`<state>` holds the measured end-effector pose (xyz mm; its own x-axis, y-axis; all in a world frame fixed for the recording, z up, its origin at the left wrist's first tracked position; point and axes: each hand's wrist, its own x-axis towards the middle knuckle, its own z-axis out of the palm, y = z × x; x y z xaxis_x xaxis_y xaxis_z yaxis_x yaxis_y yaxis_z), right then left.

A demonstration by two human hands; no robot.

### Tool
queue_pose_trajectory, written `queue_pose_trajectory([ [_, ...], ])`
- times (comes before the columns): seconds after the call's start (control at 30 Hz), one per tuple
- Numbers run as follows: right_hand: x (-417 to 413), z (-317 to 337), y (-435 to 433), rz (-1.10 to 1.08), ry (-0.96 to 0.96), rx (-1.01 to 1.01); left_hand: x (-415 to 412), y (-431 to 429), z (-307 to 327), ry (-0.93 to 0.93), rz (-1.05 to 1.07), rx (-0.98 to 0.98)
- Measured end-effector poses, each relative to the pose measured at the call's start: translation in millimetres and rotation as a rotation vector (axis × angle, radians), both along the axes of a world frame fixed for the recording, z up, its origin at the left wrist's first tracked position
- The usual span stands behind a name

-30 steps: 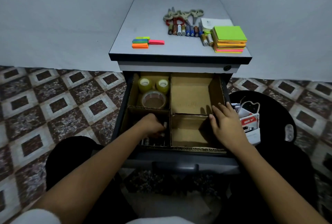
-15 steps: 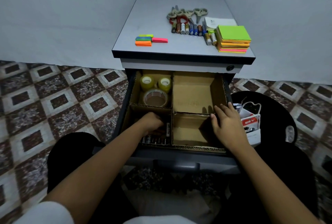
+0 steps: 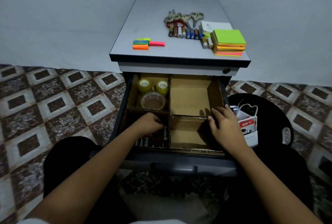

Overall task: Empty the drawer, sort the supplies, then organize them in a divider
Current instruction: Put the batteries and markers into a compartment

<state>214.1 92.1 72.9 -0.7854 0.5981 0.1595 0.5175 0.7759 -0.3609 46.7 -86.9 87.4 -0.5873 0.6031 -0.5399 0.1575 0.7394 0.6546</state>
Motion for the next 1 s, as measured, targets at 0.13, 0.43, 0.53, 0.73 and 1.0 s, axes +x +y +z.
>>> queue_pose_trajectory([
  [0.13,-2.9,20.4,6.5,0.006,0.041,-0.082,-4.3,-9.1,35.9,0.193,-0.212,0.003],
  [0.43,-46.2,126.3,33.5,0.094,0.181,-0.009,-22.8,28.8,121.6,0.429,-0.184,0.323],
  [0.53,-68.3,154.9,47.2,0.098,0.223,0.009,-31.1,66.4,140.7,0.439,-0.107,0.403],
  [0.73,-105.8,183.7,79.9,0.091,0.116,0.053,-51.4,149.9,160.1,0.242,0.095,0.455],
  [1.0,-130.9,191.0,108.7,0.092,-0.010,0.080,-63.8,204.6,147.1,0.456,0.129,0.278],
])
